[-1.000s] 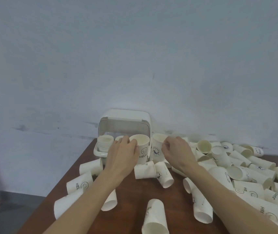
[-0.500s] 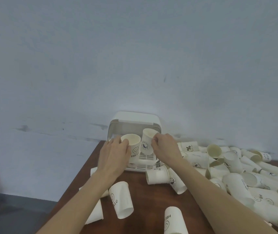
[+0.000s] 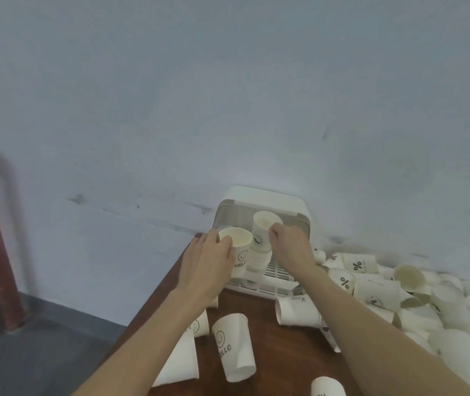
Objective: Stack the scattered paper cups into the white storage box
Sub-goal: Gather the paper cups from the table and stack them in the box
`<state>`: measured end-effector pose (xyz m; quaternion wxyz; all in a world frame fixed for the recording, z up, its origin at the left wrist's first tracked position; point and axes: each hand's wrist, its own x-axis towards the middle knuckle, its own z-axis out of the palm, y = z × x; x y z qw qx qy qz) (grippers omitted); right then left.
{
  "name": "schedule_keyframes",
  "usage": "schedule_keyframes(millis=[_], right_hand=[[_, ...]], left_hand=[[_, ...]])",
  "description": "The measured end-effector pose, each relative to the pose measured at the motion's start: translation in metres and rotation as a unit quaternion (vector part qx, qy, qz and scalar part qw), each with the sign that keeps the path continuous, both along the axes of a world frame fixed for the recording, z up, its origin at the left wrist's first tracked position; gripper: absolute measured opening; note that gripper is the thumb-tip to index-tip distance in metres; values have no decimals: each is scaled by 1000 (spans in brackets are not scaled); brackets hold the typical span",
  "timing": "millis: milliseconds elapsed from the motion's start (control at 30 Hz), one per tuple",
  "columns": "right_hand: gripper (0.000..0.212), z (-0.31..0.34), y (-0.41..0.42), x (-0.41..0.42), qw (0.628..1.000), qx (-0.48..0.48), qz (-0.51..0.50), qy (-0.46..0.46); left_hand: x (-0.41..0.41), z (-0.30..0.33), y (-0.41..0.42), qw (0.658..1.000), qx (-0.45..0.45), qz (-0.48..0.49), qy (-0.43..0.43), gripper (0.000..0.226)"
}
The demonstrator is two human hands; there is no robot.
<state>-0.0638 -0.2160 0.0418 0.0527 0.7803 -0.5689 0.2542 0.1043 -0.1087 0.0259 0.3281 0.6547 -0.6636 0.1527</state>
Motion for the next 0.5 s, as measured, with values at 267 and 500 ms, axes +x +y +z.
schedule_keyframes(millis=[267, 500], right_hand=[[23, -23, -8, 10, 997, 54, 1, 48], [23, -32, -12, 14, 995, 75, -4, 61]], left_hand=[[8, -8, -10, 1000, -9, 14, -4, 15], [11, -16, -21, 1000, -11, 25, -5, 13]])
